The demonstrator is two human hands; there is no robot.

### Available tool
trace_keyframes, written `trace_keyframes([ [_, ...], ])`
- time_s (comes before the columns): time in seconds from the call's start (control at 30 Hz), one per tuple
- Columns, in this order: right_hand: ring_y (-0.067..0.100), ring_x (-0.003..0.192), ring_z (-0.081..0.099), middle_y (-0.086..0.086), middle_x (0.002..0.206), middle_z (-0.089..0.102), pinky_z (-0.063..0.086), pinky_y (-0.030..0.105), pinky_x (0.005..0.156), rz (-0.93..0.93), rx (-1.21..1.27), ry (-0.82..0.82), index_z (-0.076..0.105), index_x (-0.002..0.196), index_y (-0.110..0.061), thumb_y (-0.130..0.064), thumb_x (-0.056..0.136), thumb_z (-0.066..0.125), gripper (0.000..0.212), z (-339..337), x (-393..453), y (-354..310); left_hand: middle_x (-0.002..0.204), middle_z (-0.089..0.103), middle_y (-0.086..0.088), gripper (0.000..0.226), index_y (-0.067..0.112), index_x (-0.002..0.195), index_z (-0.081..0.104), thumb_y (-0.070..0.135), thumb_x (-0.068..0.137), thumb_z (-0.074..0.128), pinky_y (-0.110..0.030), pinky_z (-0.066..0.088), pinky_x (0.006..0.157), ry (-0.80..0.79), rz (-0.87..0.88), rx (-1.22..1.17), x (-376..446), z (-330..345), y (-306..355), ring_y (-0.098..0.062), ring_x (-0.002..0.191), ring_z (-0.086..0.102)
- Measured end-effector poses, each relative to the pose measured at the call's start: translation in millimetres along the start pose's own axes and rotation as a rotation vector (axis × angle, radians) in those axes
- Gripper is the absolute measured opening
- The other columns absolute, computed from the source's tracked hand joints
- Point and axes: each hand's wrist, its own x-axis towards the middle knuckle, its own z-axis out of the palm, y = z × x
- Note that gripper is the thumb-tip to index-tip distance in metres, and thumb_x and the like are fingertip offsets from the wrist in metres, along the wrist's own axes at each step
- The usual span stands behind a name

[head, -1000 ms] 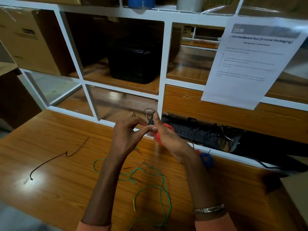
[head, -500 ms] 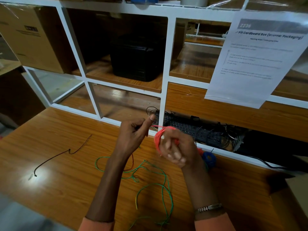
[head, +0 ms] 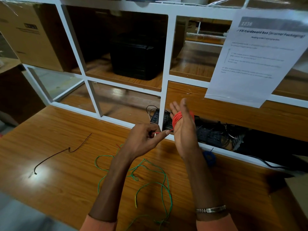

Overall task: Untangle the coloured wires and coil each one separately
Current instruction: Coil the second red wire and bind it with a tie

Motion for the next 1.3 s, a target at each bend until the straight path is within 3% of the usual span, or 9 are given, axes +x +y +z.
trace_keyframes([
  [0.07,0.009,0.135,0.052,-0.006,0.149,0.054,0.043,0.026,0.102,0.015,-0.080,0.094,0.049,0.123,-0.050,-0.068,0.088,0.043,0.040,1.2,0.7,1.0,0.054,0.052,0.002,0.054,0.022,0.061,0.057,0.063,0.094,0.067,-0.047,0.048,0.054,0.006,-0.011,0.043,0.1,-5.0,0.3,-0.020,0.054,0.051],
  [0.13,-0.004,0.123,0.057,-0.011,0.145,0.059,0.043,0.013,0.088,-0.002,-0.148,0.187,0.052,0.135,-0.040,-0.076,0.083,0.040,0.064,-4.0,2.6,2.5,0.055,0.056,0.000,0.054,0.022,0.064,0.058,0.067,0.094,0.064,-0.047,0.049,0.054,0.022,-0.004,0.095,-0.4,-9.6,1.9,-0.019,0.054,0.053],
  [0.23,0.013,0.138,0.049,-0.004,0.155,0.050,0.036,0.029,0.103,0.016,-0.372,0.248,0.040,0.154,-0.033,-0.088,0.081,0.040,0.091,-18.7,6.7,9.1,0.056,0.057,0.000,0.052,0.024,0.067,0.061,0.068,0.096,0.061,-0.046,0.048,0.052,0.073,0.011,0.159,-2.5,-16.2,4.4,-0.018,0.053,0.055],
  [0.43,0.015,0.107,0.068,0.004,0.108,0.078,0.041,0.049,0.111,0.281,-0.799,-0.107,0.074,0.108,-0.030,-0.097,0.080,0.014,0.093,-18.3,7.2,19.8,0.062,0.055,0.024,0.031,0.037,0.072,0.066,0.060,0.093,0.068,-0.028,0.044,0.054,0.274,0.067,0.238,-0.7,-19.6,9.1,0.001,0.063,0.055],
  [0.6,0.030,0.067,0.075,0.018,0.072,0.076,0.057,0.041,0.079,0.455,-0.821,-0.330,0.072,0.093,0.000,-0.085,0.090,0.008,0.107,-13.3,1.7,19.8,0.078,0.065,0.017,0.030,0.031,0.083,0.076,0.060,0.089,0.074,-0.036,0.053,0.057,0.346,0.044,0.289,-4.0,-21.3,6.0,-0.006,0.074,0.062],
  [0.87,0.014,0.030,0.047,0.017,0.051,0.060,0.027,0.021,0.032,0.545,-0.148,-0.766,0.070,0.088,0.017,-0.080,0.097,0.016,0.112,-28.9,-0.8,14.0,0.075,0.066,0.014,0.033,0.031,0.080,0.077,0.062,0.089,0.071,-0.037,0.048,0.060,0.413,0.033,0.075,-4.9,-24.1,1.3,-0.004,0.071,0.059],
  [1.0,0.015,0.029,0.044,0.016,0.046,0.056,0.016,0.026,0.032,0.463,0.127,-0.733,0.070,0.087,0.015,-0.071,0.102,0.025,0.098,-30.6,-0.5,11.6,0.077,0.065,0.004,0.031,0.020,0.091,0.077,0.044,0.102,0.062,-0.044,0.050,0.064,0.316,0.043,-0.027,-2.1,-18.0,-4.6,-0.017,0.075,0.063],
  [1.13,0.013,0.029,0.046,0.013,0.045,0.057,0.022,0.021,0.035,0.401,0.443,-0.637,0.072,0.082,0.013,-0.065,0.104,0.031,0.091,-30.2,-1.2,14.3,0.093,0.073,0.008,0.021,0.017,0.108,0.078,0.023,0.108,0.058,-0.022,0.049,0.070,0.255,0.023,-0.086,-4.3,-7.5,0.1,-0.003,0.088,0.068],
  [1.3,0.008,0.038,0.047,0.002,0.052,0.059,0.033,0.021,0.058,0.246,0.688,-0.367,0.074,0.094,0.007,-0.060,0.105,0.040,0.075,-35.9,1.8,12.4,0.106,0.076,0.010,0.024,0.024,0.123,0.075,0.027,0.110,0.054,-0.036,0.057,0.080,0.161,0.029,-0.120,-8.6,22.2,6.7,-0.007,0.097,0.069],
])
